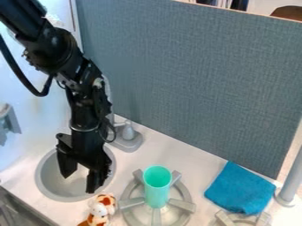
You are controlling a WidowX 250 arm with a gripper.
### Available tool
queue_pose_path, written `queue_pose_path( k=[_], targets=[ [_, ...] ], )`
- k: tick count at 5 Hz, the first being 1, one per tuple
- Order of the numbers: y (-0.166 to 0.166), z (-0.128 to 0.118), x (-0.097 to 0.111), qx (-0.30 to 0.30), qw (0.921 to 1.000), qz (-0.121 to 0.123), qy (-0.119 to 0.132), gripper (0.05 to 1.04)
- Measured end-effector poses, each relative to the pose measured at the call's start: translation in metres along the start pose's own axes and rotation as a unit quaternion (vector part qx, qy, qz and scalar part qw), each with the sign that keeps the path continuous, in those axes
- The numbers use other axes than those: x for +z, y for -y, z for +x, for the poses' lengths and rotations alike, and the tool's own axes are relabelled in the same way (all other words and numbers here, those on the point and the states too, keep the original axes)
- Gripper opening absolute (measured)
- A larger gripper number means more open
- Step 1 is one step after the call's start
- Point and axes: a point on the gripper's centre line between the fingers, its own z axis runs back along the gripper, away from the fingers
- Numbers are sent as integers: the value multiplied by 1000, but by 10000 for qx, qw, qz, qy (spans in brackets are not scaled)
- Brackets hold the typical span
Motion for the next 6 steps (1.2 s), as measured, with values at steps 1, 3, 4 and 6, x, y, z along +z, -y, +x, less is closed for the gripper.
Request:
queue_pose_path(
  k=[1,3,4,6],
  targets=[
    [2,-2,-6,7,9999,-53,-102,1003],
    [5,5,-9,291,9977,-572,228,1003],
    [4,8,-20,504,9970,-526,252,1003],
    [7,9,-63,512,9981,-253,-213,1003]
  ],
)
